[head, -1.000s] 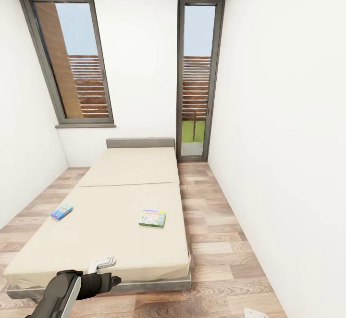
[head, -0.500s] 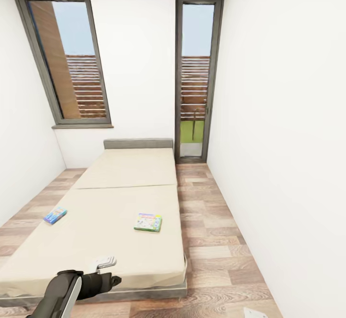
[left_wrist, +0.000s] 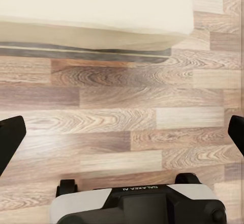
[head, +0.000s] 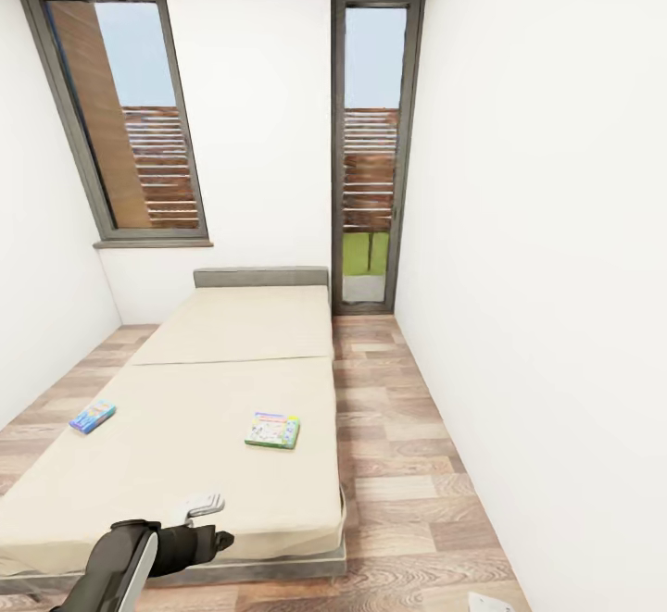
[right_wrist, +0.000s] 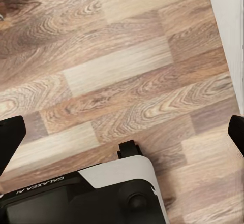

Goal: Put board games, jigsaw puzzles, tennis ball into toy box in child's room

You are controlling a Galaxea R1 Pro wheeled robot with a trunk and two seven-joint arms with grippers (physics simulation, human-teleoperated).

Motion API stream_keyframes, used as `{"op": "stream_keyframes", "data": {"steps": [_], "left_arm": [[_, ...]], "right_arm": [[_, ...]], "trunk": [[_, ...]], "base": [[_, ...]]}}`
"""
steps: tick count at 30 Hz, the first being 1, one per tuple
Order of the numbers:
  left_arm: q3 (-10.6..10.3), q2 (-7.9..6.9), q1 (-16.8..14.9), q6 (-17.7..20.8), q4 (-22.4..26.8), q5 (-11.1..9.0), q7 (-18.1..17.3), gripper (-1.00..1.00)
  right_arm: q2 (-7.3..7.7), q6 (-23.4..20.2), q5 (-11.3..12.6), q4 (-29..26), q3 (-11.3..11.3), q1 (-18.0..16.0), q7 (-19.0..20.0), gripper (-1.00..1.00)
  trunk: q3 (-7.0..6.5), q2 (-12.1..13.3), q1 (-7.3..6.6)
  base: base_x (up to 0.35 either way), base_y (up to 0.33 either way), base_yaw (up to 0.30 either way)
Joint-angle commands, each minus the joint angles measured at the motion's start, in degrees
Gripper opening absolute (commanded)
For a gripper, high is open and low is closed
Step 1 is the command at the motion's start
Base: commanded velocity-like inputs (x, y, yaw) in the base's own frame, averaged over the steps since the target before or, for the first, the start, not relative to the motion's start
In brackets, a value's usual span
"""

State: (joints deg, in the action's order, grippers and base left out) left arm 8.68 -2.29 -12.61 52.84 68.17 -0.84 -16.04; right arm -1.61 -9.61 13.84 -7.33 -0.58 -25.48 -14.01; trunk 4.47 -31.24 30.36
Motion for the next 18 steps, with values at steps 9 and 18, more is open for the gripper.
{"op": "stream_keyframes", "data": {"steps": [9,18], "left_arm": [[0.03,0.04,-0.05,0.33,0.02,-0.05,-0.02,1.00],[-0.86,0.31,-0.05,-0.40,-0.25,0.37,3.25,1.00]], "right_arm": [[-0.05,-0.32,0.22,-0.15,0.03,-0.01,-0.23,1.00],[-0.15,1.49,0.22,-0.15,-0.04,-0.01,-0.26,1.00]], "trunk": [[0.11,-0.10,0.03],[0.11,-0.10,0.03]], "base": [[0.029,-0.104,0.000],[0.002,-0.007,0.000]]}}
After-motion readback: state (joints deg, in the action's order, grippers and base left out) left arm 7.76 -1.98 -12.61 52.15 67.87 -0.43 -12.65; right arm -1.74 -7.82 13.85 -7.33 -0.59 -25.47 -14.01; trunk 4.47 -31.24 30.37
